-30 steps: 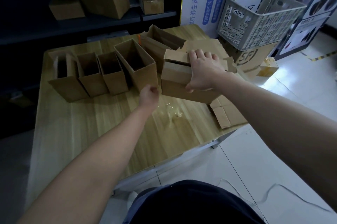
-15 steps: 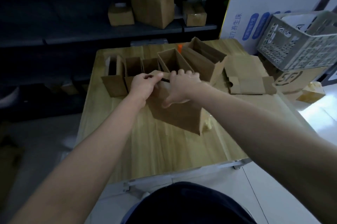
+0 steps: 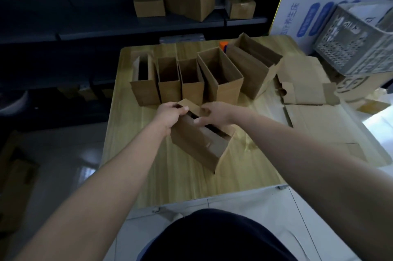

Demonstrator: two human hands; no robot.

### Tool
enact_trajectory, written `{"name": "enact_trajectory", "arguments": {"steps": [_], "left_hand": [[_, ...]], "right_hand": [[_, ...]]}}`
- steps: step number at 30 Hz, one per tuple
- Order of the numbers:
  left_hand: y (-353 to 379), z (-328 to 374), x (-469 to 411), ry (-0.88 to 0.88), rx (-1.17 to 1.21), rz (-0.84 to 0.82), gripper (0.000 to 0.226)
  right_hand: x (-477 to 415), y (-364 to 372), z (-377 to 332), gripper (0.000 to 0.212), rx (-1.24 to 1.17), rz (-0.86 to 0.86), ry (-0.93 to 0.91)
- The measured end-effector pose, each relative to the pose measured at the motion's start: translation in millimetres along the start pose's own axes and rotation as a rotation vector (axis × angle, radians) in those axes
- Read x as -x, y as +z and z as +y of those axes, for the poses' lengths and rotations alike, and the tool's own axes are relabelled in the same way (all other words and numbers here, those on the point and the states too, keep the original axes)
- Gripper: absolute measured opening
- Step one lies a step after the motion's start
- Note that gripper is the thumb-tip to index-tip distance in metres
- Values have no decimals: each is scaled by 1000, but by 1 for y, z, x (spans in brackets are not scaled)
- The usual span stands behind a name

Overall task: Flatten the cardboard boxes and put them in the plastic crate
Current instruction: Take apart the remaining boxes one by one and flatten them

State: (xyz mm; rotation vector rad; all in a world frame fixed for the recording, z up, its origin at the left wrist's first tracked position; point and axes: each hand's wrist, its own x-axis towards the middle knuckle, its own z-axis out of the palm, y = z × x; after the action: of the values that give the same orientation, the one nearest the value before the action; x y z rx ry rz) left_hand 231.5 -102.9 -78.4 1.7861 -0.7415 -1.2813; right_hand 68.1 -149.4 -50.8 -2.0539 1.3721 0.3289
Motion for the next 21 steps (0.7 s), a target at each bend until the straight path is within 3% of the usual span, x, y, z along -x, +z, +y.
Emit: {"name": "enact_trajectory", "arguments": {"steps": [5, 9, 10, 16, 21], "left_hand": [[-2, 1, -6, 6, -28, -22, 17], [-5, 8, -4, 16, -23, -59, 19], [-5, 10, -3, 27, -14, -65, 22], [-4, 18, 2, 64, -65, -64, 49], [4, 33, -4, 223, -461, 156, 41]], "right_hand": [[-3, -2, 3, 78, 45, 0, 35], [-2, -11, 3, 34, -67, 96, -30], [-1, -14, 3, 31, -126, 127, -39], [2, -21, 3, 37, -130, 161, -76], [-2, -21, -4, 30, -38, 242, -74]]}}
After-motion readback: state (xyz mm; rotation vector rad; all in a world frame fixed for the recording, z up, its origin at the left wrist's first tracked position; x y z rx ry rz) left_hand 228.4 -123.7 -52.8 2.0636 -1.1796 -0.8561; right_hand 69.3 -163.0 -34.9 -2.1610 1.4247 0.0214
